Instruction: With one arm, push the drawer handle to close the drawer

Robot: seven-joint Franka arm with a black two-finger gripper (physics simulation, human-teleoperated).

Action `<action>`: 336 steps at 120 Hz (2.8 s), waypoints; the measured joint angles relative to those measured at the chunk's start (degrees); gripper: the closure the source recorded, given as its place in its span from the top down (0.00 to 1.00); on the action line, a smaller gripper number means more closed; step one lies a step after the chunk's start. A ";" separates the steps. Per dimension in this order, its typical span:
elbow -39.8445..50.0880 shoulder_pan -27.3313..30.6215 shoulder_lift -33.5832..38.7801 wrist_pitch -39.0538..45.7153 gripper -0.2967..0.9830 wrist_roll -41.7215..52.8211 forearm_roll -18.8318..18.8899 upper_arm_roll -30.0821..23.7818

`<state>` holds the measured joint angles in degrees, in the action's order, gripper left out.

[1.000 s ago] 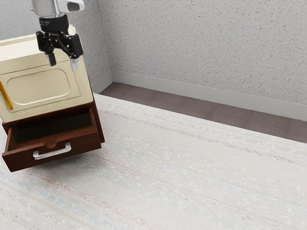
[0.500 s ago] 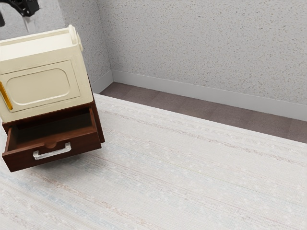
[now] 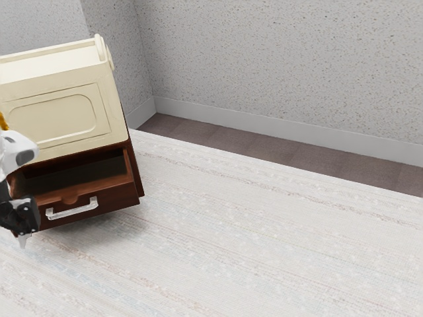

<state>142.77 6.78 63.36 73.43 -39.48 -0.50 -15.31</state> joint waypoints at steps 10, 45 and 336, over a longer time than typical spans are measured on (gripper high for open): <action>5.36 -2.90 3.21 4.40 0.77 -4.30 -2.37 -1.14; 19.63 -9.09 4.05 23.48 0.68 -13.92 -4.50 2.78; -5.35 22.47 -50.02 53.71 0.16 25.40 -0.25 5.57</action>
<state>137.42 29.25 13.34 127.14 -14.08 -0.75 -9.74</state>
